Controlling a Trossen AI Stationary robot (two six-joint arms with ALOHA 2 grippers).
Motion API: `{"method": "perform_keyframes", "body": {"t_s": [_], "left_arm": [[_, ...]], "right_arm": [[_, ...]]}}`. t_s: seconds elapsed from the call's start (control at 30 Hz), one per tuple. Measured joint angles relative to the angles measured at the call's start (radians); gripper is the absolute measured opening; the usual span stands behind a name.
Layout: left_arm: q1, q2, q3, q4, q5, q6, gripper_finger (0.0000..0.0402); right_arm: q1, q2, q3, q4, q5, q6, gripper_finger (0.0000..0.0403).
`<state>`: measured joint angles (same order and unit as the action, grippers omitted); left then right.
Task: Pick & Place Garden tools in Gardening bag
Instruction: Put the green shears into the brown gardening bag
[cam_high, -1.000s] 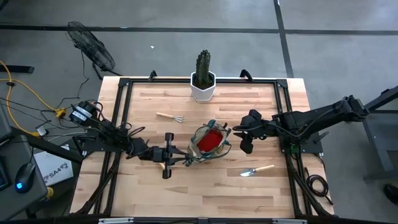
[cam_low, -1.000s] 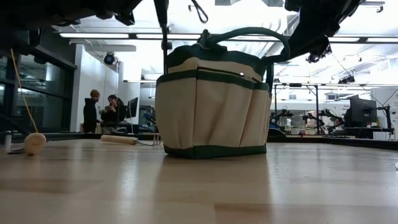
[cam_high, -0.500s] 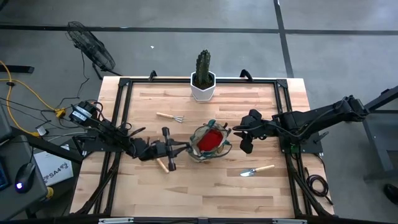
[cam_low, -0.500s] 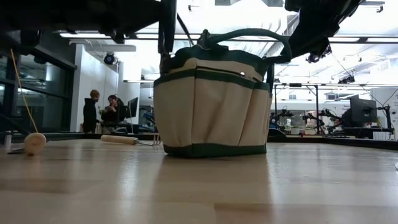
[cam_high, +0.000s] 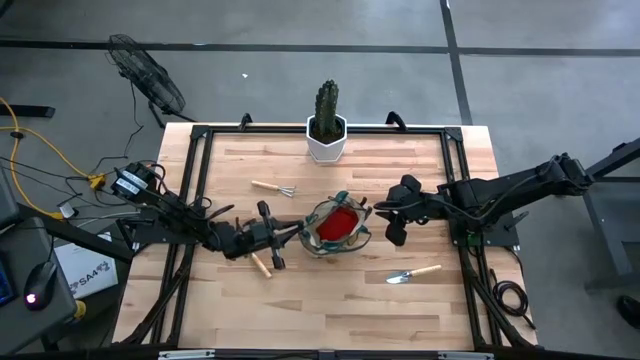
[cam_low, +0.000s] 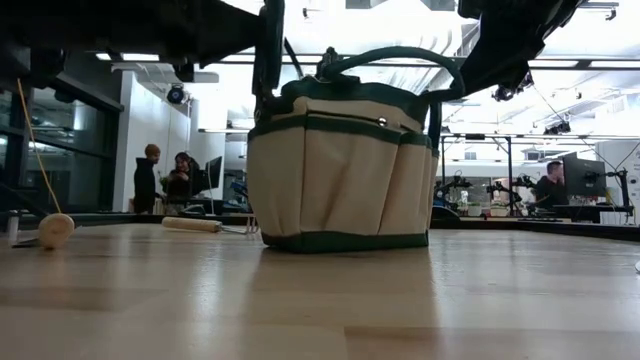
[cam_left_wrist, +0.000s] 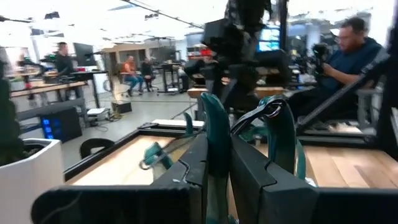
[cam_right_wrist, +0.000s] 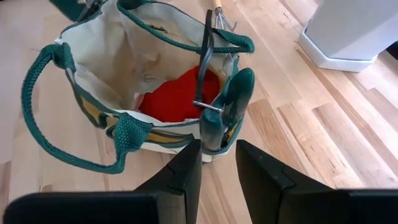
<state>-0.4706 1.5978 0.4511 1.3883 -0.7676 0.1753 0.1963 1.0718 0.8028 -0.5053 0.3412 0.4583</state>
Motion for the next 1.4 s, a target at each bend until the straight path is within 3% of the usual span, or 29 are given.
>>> {"method": "perform_keyframes", "body": {"t_s": [0.7, 0.93, 1.17, 1.4], "left_arm": [[0.0, 0.001, 0.001, -0.097, -0.003, -0.019, 0.0035], [0.013, 0.001, 0.001, -0.098, -0.079, -0.027, 0.0035], [0.075, 0.001, 0.001, -0.136, 0.044, -0.101, 0.0035], [0.078, 0.001, 0.001, -0.141, 0.049, -0.1, 0.0035]], "right_arm": [[0.0, 0.0, 0.0, 0.0, 0.0, 0.0, 0.0091], [0.0, 0.0, 0.0, 0.0, 0.0, 0.0, 0.0091], [0.0, 0.0, 0.0, 0.0, 0.0, 0.0, 0.0091], [0.0, 0.0, 0.0, 0.0, 0.0, 0.0, 0.0091]]}}
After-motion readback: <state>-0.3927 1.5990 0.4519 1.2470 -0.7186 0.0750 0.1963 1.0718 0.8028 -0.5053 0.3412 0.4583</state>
